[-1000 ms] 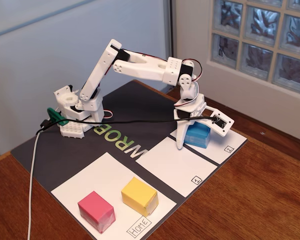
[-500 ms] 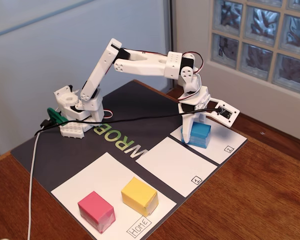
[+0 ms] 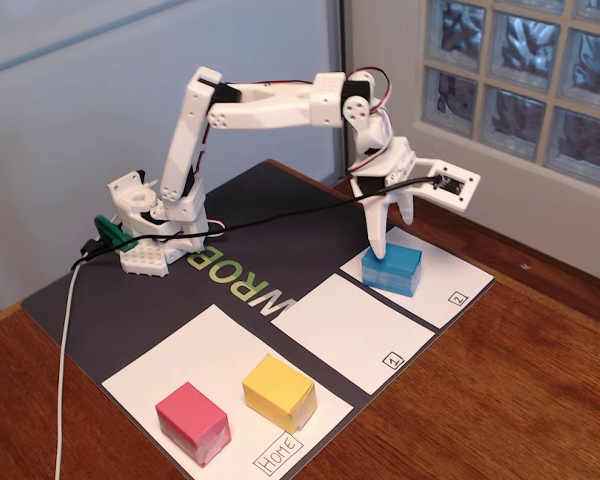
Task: Move box blue to zone 2
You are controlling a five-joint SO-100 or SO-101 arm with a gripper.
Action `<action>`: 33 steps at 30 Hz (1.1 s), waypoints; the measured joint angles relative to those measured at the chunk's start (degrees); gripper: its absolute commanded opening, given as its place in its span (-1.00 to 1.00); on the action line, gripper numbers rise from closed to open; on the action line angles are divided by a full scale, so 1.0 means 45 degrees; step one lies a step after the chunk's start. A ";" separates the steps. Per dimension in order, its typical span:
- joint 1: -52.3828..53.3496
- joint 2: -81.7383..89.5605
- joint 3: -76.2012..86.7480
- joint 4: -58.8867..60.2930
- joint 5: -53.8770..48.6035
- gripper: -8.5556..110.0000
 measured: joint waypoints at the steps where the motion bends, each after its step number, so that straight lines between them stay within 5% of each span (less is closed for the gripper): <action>1: 0.0098 0.0293 0.0352 0.0020 -0.0039 -0.34; 13: 0.1699 0.3379 0.3672 0.0586 -0.0723 -0.86; 33: 0.7109 0.7949 0.9043 0.1113 -0.2383 -0.86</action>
